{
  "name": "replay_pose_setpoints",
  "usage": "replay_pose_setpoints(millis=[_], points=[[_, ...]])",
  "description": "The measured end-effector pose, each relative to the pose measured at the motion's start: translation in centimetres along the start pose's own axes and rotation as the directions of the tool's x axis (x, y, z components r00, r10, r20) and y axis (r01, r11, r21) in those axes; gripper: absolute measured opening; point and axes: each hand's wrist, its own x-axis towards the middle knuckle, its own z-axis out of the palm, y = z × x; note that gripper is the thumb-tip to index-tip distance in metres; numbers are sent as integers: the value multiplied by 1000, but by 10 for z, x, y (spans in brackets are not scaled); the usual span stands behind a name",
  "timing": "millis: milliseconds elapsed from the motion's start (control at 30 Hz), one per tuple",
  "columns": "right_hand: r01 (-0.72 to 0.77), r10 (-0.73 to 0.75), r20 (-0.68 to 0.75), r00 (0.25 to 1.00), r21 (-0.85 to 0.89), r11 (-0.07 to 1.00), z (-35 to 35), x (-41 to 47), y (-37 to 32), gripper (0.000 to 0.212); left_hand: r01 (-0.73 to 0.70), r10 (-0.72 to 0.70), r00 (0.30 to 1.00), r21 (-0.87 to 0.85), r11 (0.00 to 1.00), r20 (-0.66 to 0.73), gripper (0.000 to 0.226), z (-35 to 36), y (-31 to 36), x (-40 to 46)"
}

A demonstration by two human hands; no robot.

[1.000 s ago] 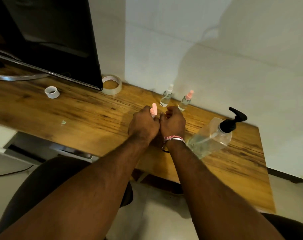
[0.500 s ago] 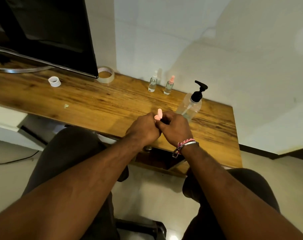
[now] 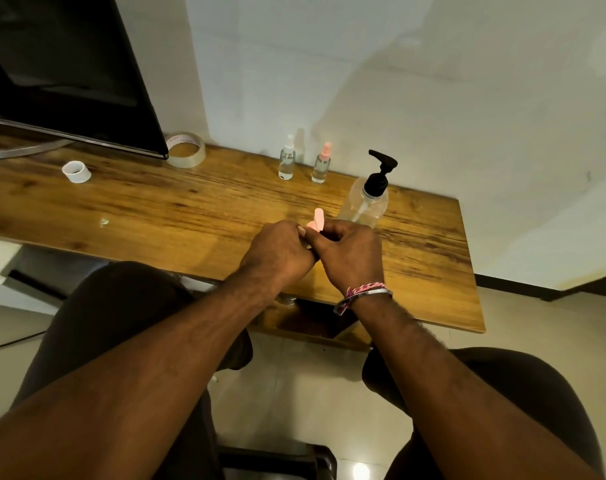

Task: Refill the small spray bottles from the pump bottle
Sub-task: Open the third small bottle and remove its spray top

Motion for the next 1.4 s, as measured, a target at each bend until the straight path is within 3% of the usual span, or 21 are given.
replay_pose_setpoints(millis=[267,700,933,1033,1400], points=[[128,-133,-78,988,-60,990,8,1,5,16,-55,57,998,-52,997,36,11,-6,0,8],[329,-329,-5,944,-27,944,-6,-5,4,25,-82,109,977,-149,985,183,5,-28,0,-4],[134,-144,-109,984,-87,987,-1,-7,-1,32,-86,87,995,-5,996,39,16,-18,7,-6],[77,-79,-121,989,-21,997,-1,-6,-1,35,-76,78,996,73,994,-31,25,-17,12,-9],[103,-95,-104,990,70,992,-5,-4,-3,26,-136,147,986,-131,982,74,30,-22,8,-8]])
